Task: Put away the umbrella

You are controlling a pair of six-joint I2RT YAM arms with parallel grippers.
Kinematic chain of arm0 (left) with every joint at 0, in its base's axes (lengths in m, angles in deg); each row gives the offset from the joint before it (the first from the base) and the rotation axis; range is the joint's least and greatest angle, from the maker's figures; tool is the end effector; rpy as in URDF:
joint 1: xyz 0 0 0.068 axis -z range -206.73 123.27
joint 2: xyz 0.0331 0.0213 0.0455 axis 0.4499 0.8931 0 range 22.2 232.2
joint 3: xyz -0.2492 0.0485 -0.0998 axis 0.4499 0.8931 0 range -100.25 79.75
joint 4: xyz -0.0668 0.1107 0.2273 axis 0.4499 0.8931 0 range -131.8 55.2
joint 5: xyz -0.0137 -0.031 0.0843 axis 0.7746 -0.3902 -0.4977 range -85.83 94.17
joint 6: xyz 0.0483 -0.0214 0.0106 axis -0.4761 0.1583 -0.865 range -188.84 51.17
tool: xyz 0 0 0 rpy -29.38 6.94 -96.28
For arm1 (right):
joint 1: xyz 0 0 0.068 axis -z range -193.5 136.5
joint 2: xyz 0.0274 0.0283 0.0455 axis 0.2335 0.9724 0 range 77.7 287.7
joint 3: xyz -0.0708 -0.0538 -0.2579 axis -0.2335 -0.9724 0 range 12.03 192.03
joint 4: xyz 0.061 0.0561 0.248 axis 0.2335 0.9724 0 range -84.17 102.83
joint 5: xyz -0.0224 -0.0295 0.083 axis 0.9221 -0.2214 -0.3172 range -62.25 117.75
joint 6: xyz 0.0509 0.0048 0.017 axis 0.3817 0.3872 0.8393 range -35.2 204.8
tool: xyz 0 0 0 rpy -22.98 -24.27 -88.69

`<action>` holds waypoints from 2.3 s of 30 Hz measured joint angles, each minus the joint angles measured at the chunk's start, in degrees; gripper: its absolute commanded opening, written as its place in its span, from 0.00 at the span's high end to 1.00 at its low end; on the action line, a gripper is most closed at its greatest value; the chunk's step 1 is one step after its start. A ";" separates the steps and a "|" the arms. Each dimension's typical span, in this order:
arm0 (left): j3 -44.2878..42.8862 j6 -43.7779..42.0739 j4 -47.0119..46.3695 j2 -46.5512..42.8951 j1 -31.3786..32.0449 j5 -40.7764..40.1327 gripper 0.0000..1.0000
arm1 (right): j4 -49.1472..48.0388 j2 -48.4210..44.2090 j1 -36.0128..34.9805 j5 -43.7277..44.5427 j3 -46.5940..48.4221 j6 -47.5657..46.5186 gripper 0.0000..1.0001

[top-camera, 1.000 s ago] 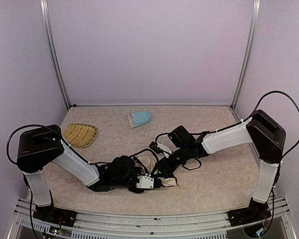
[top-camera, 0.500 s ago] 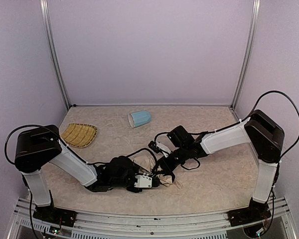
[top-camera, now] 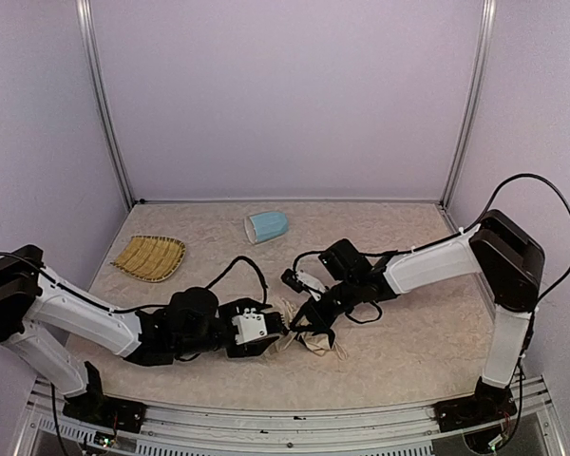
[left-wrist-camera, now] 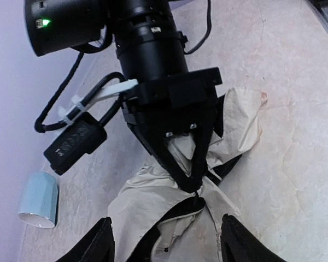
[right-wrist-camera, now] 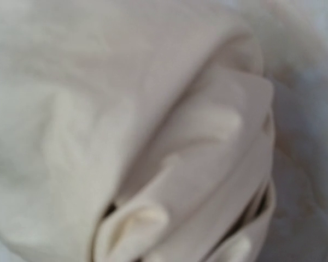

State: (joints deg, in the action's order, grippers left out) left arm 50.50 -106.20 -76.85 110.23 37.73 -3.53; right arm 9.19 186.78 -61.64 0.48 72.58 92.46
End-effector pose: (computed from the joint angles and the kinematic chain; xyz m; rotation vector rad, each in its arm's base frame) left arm 0.1290 -0.2588 0.1549 1.4844 1.3180 -0.1734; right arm 0.2407 0.2929 0.1360 -1.1042 2.3650 0.9780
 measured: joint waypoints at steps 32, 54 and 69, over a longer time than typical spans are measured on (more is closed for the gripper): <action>7.28 33.20 -30.32 -3.17 -11.04 34.56 0.47 | -9.31 -23.28 1.81 -15.13 -2.49 -15.02 1.00; 3.34 24.98 -14.08 4.52 -5.77 9.01 1.00 | -6.51 -8.37 4.04 -7.58 -1.60 -11.89 0.98; -1.18 13.92 -5.97 16.57 0.31 -10.23 1.00 | -5.35 -1.40 5.57 1.33 -1.62 -13.68 0.26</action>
State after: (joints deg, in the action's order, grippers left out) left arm 49.32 -92.28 -82.82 126.80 38.04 -13.76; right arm 3.83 185.38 -56.07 1.82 70.96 78.78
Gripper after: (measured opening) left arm 0.016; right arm 0.671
